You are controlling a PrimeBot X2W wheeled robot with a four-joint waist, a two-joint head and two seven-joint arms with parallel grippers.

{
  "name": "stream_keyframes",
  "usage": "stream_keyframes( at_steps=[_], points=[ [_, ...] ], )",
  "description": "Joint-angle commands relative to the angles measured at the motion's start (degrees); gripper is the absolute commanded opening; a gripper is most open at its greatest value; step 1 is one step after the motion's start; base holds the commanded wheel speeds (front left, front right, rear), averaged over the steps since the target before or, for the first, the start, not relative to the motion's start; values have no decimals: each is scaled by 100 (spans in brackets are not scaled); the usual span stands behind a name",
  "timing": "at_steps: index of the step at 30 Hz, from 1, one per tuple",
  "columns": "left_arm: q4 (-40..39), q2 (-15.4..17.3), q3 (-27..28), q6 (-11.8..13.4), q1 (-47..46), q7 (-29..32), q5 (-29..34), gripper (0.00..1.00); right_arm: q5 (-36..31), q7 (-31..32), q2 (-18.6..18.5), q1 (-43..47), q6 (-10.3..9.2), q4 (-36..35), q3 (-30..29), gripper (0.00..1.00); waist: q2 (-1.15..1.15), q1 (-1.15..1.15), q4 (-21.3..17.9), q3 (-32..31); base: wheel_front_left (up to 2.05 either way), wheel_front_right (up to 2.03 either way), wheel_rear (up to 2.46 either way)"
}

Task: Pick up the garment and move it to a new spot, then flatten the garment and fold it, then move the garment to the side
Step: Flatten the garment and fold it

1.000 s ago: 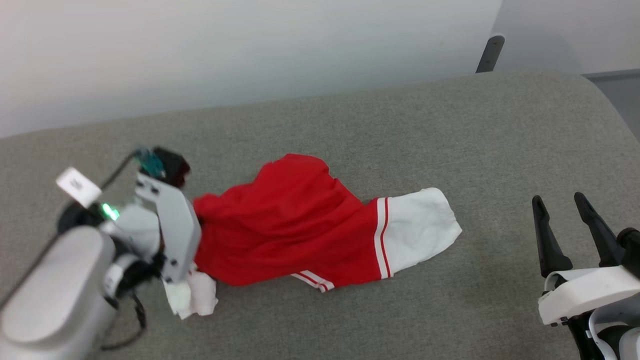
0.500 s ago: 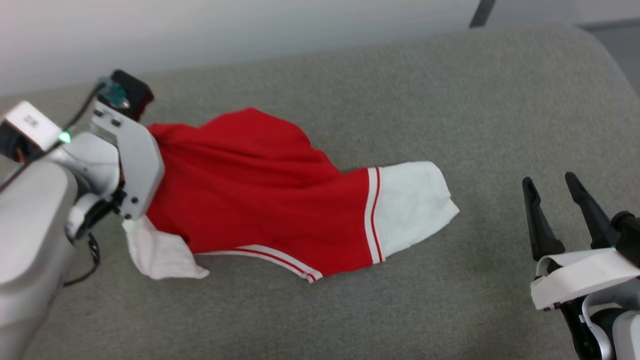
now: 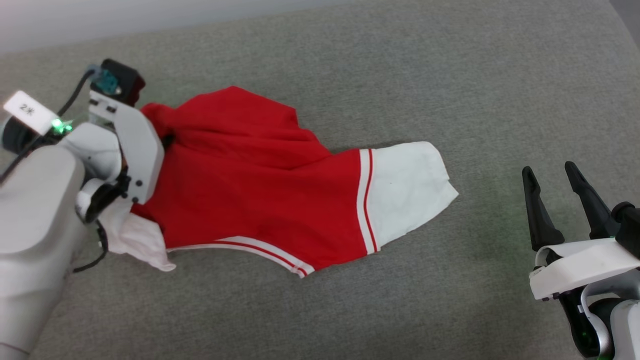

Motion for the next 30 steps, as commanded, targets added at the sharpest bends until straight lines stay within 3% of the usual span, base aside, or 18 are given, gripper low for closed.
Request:
stream_keyframes(
  at_steps=[1,12,18,30],
  points=[
    [-3,-37,-47,-9,-84,-48,-50,100,8,-34,-20,-43,-6,15,5,100,0,0,159,-138,0,0,0],
    [-390,-51,-279,50,-80,14,-387,100,-80,22,-61,57,-6,-63,-26,100,0,0,688,-680,0,0,0],
    [-825,23,-226,360,322,554,-748,100,-102,87,-61,115,-6,-96,-52,100,0,0,846,-896,0,0,0],
    [-2357,395,-261,1305,1200,1856,-1227,100,-119,134,20,199,-6,-196,-80,100,0,0,868,-932,0,0,0]
  ],
)
